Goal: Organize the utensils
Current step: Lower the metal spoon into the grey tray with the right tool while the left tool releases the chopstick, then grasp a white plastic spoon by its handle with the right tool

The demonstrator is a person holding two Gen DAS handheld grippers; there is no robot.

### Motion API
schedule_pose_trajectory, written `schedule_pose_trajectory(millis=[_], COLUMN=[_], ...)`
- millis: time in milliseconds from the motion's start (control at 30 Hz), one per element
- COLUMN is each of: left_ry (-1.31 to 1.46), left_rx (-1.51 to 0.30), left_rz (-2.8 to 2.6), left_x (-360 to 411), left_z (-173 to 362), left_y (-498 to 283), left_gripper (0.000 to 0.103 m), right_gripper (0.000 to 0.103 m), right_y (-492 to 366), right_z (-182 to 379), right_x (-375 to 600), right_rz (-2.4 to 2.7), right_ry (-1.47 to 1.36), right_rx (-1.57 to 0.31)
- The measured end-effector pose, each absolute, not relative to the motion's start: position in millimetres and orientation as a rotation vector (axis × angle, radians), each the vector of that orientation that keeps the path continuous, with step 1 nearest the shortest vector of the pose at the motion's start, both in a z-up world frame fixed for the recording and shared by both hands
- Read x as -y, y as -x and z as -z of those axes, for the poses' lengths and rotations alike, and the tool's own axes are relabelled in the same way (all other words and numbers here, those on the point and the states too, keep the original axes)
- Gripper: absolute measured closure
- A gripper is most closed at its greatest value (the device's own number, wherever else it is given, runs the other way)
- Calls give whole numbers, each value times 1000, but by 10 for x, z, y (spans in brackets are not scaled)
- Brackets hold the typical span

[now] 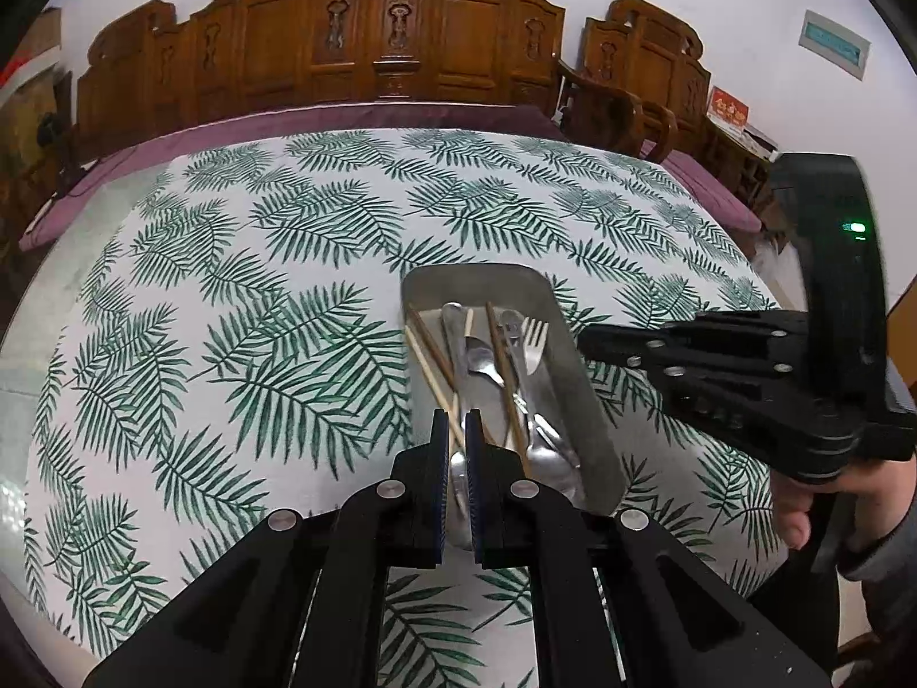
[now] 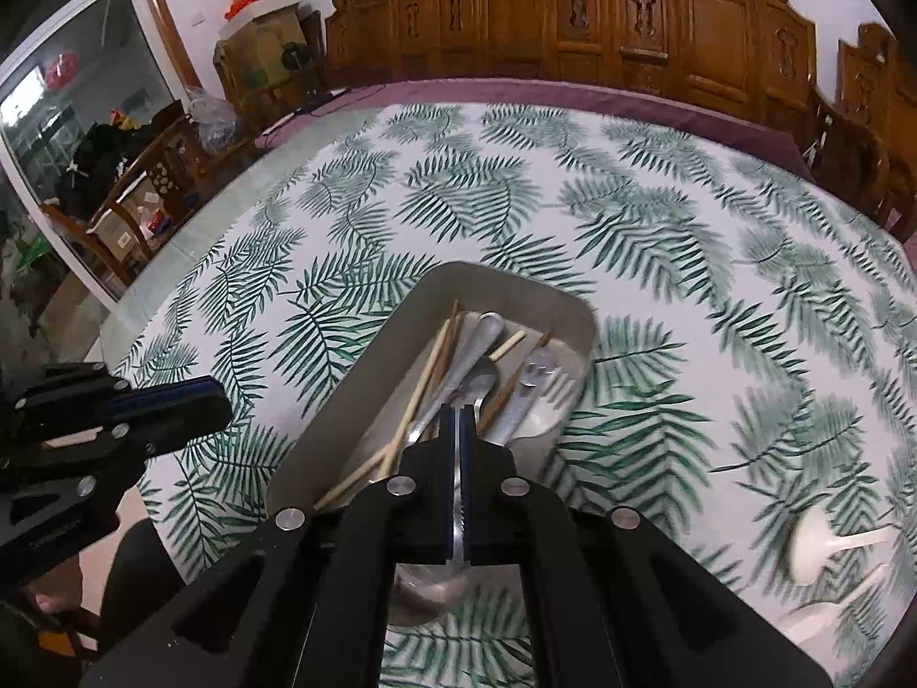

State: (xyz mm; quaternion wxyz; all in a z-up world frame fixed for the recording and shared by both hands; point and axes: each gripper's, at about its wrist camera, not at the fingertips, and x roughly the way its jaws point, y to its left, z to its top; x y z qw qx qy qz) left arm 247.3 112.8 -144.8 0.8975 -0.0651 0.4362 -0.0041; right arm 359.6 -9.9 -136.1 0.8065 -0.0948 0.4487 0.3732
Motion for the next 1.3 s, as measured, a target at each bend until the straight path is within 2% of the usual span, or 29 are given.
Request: schedule_pose_trajectory(millis=[33, 100, 133, 267, 500, 533, 567, 633, 767, 1000, 1300], left_ry=[136, 136, 135, 128, 98, 90, 83, 68, 38, -11, -36], left_rx=[-901, -895, -893, -895, -910, -913, -916, -923, -937, -977, -1024], left_rz=[13, 25, 31, 64, 129, 142, 153, 172, 212, 270, 312], left_x=[-1097, -1015, -979, -744, -207, -113, -26, 106, 377, 766, 1040], left_z=[1441, 1426, 1421, 1441, 1508, 1522, 1537, 1571, 1632, 1797, 1986], left_y=[-2478, -2492, -2502, -2597, -2863, -2914, -2966, -3067, -3284, -3731, -4136], left_gripper=[97, 88, 78, 71, 69, 68, 68, 68, 68, 68, 68], right_gripper=[101, 101, 101, 100, 100, 94, 82, 71, 62, 62, 62], right_y=[-3586, -3580, -3583, -3619, -3787, -3800, -3807, -3827, -3890, -4039, -4241], right_z=[1328, 1268, 1245, 1224, 1449, 1493, 1535, 1639, 1880, 2229, 2264], right_x=[172, 370, 492, 996, 2001, 2117, 2191, 2374, 2661, 2876, 2733], right_rz=[-796, -782, -768, -692, -517, -496, -481, -444, -375, -342, -364], right_ry=[205, 213, 220, 224, 165, 156, 148, 126, 65, -64, -94], right_rx=[-950, -932, -923, -912, -955, -963, -969, -982, -1030, -1105, -1106])
